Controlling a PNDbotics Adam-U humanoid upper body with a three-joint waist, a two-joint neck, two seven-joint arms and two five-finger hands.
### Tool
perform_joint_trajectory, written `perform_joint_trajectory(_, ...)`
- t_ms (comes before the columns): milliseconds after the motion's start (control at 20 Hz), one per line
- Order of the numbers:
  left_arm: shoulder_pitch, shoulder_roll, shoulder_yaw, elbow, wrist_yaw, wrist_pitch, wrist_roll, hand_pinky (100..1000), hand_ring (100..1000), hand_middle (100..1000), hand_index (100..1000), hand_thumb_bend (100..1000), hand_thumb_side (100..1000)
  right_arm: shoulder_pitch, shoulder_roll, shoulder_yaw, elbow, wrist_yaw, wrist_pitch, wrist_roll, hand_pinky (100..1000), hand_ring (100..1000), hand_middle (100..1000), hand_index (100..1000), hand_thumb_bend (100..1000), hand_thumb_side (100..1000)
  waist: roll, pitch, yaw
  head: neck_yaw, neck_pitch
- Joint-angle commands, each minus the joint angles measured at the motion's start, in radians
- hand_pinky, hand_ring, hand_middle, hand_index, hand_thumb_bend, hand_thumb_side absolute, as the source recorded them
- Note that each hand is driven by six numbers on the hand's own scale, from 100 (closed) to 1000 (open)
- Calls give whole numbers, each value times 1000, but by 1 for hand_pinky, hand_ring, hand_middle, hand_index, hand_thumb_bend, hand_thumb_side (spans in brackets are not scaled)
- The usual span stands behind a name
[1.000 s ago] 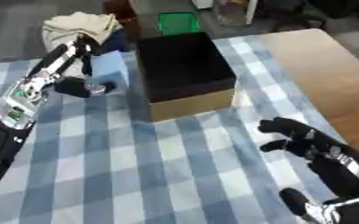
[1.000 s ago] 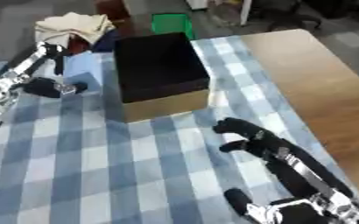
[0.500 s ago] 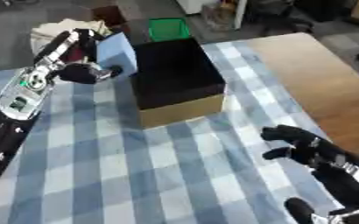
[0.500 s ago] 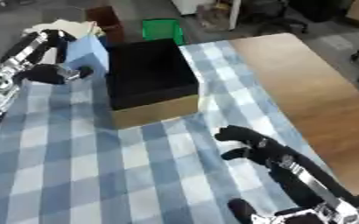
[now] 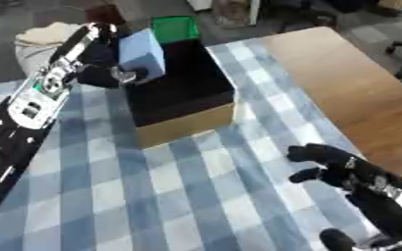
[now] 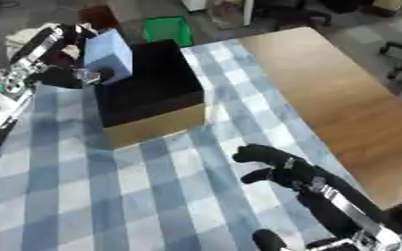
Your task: Pick up objects on the table and place them in the box.
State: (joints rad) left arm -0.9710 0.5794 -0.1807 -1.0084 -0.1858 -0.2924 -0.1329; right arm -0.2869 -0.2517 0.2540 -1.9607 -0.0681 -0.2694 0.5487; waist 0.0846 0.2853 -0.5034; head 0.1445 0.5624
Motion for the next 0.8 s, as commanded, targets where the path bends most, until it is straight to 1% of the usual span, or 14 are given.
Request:
perform_joint_trajectory(50, -18, 5, -6, -2, -48, -24, -10, 978, 463, 354, 589, 516, 261, -13, -3, -2, -12, -7, -2, 4, 797, 1000, 880, 1000, 248, 340, -3, -15, -1, 3, -8)
perform_joint_trajectory(100, -15, 1, -11, -1, -68, -30, -20, 984, 479, 388, 612, 535, 278, -14, -4, -3, -12, -8, -2, 3, 797, 1000, 880, 1000, 247, 342, -1, -15, -1, 2, -7)
perform_joint_trajectory(150, -11, -2, -18, 1, -91, -38, -39, 1000, 509, 445, 651, 558, 304, -14, -5, -3, -11, -8, -2, 2, 797, 1000, 880, 1000, 247, 342, -1, -16, 0, 1, -7)
perform_joint_trajectory(200, -8, -5, -25, 2, -115, -47, -64, 1000, 574, 544, 713, 603, 338, -13, -5, -3, -11, -7, -1, 2, 797, 1000, 880, 1000, 245, 344, 0, -16, 0, 1, -7)
perform_joint_trajectory(250, -4, -8, -32, 1, -140, -60, -100, 1000, 603, 587, 744, 629, 352, -12, -5, -4, -10, -7, -1, 2, 797, 1000, 880, 1000, 245, 344, 0, -17, 1, 1, -6)
perform_joint_trajectory(300, 0, -10, -33, 0, -159, -73, -133, 1000, 646, 663, 788, 661, 373, -11, -5, -4, -9, -6, -1, 1, 797, 1000, 880, 1000, 247, 341, 0, -18, 2, 0, -5)
perform_joint_trajectory(350, 3, -12, -31, -1, -171, -83, -158, 1000, 662, 691, 798, 670, 379, -10, -5, -4, -9, -6, -1, 1, 797, 1000, 880, 1000, 247, 341, -1, -20, 3, -1, -5)
perform_joint_trajectory(400, 5, -13, -27, -3, -177, -90, -175, 1000, 699, 744, 817, 691, 411, -10, -5, -5, -9, -6, -2, 1, 797, 1000, 880, 1000, 250, 342, -2, -21, 5, -2, -5)
perform_joint_trajectory(450, 7, -12, -24, -7, -176, -94, -185, 1000, 714, 763, 826, 699, 400, -8, -6, -5, -10, -7, -2, 0, 797, 1000, 880, 1000, 248, 339, -4, -22, 7, -2, -5)
perform_joint_trajectory(500, 9, -9, -22, -13, -169, -95, -191, 1000, 730, 784, 836, 734, 417, -7, -7, -5, -10, -8, -2, 0, 797, 1000, 880, 1000, 249, 338, -6, -24, 10, -2, -5)
perform_joint_trajectory(600, 14, 0, -17, -38, -134, -91, -195, 1000, 741, 800, 841, 750, 421, -4, -10, -7, -11, -9, -3, -1, 797, 1000, 880, 1000, 250, 337, -9, -28, 18, -3, -5)
perform_joint_trajectory(650, 18, 7, -16, -56, -106, -89, -193, 1000, 746, 807, 842, 772, 418, -1, -11, -7, -11, -10, -3, -2, 797, 1000, 880, 1000, 249, 338, -11, -30, 24, -6, -4)
perform_joint_trajectory(700, 22, 12, -16, -73, -75, -84, -192, 1000, 742, 805, 840, 755, 426, 1, -12, -7, -11, -10, -2, -2, 797, 1000, 880, 1000, 248, 337, -13, -32, 30, -7, -3)
perform_joint_trajectory(800, 34, 26, -14, -114, 7, -65, -188, 1000, 722, 782, 832, 725, 391, 4, -14, -5, -12, -10, -4, 0, 798, 1000, 880, 1000, 249, 335, -17, -35, 41, -9, -2)
